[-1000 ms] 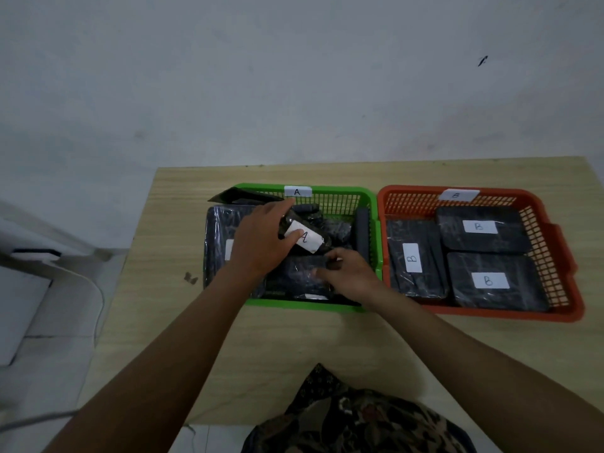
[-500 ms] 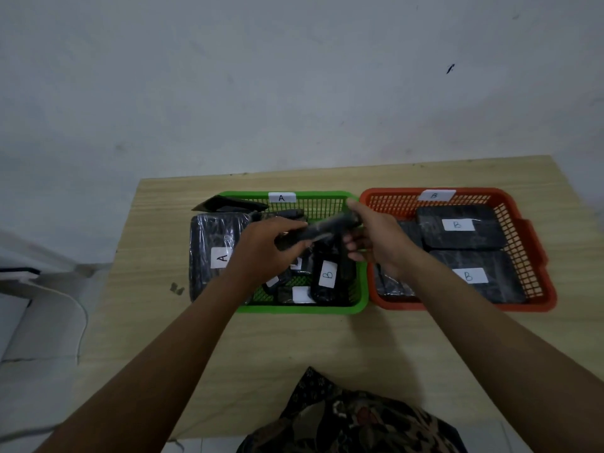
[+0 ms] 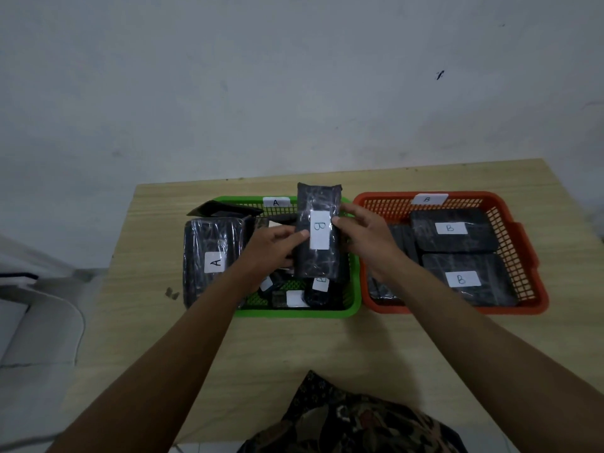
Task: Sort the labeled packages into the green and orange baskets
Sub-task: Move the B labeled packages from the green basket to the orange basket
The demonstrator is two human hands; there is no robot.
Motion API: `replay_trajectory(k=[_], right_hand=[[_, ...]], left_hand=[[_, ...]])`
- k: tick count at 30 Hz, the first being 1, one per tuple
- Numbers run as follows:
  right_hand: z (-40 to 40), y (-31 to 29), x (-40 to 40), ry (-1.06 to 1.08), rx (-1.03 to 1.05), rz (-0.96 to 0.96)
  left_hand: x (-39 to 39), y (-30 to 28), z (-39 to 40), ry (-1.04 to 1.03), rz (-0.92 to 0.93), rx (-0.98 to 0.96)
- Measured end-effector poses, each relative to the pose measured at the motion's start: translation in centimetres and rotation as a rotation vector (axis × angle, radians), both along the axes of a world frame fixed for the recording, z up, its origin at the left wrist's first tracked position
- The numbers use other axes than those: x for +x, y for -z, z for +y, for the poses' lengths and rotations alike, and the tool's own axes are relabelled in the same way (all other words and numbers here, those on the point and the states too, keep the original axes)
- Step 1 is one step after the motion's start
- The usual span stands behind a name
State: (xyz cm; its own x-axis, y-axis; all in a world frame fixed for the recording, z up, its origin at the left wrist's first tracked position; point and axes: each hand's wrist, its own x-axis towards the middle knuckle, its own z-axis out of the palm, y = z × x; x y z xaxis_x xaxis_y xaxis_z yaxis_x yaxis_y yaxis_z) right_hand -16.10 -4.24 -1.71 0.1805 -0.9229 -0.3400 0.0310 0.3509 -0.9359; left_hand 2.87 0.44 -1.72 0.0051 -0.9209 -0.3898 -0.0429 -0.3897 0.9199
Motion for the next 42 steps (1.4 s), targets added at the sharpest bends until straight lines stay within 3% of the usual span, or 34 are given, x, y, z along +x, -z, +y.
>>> replay_trajectory(k=[4,9,14,18,24,32,38,42], right_hand=[[0.4,0.5,-2.3,0.055,-0.022,0.043],[0.6,1.5,-7.3,0.213,-0.052,0.172],[0.0,3.1,-12.4,0.338,-0.036,0.336],[-0.5,4.4,-13.8,0.321,-0.017,0.406],[-1.0,6.5,-12.0,0.158,0.047,0.449],[0.2,8.0,-10.6,-0.020,-0.065,0.675],[0.8,8.2,-10.3,-0.093,-0.136,0.876],[0.9,7.2,-10.1,-0.087,-0.244,0.935]], left_hand=[[-3.7,0.6,-0.7,0.009,0.035,0.056],[-8.7,1.5,-2.1,0.069,-0.088,0.032],[-12.0,2.3,-4.4,0.066,-0.527,-0.158],[-13.6,3.8,-5.1,0.014,-0.673,-0.244],[-14.5,5.1,-4.2,-0.041,-0.785,-0.206],[-15.2,4.7,-2.5,-0.168,-0.760,-0.198],[-14.1,4.9,-2.7,-0.132,-0.717,-0.236],[-11.8,5.3,-3.0,-0.234,-0.738,-0.209]])
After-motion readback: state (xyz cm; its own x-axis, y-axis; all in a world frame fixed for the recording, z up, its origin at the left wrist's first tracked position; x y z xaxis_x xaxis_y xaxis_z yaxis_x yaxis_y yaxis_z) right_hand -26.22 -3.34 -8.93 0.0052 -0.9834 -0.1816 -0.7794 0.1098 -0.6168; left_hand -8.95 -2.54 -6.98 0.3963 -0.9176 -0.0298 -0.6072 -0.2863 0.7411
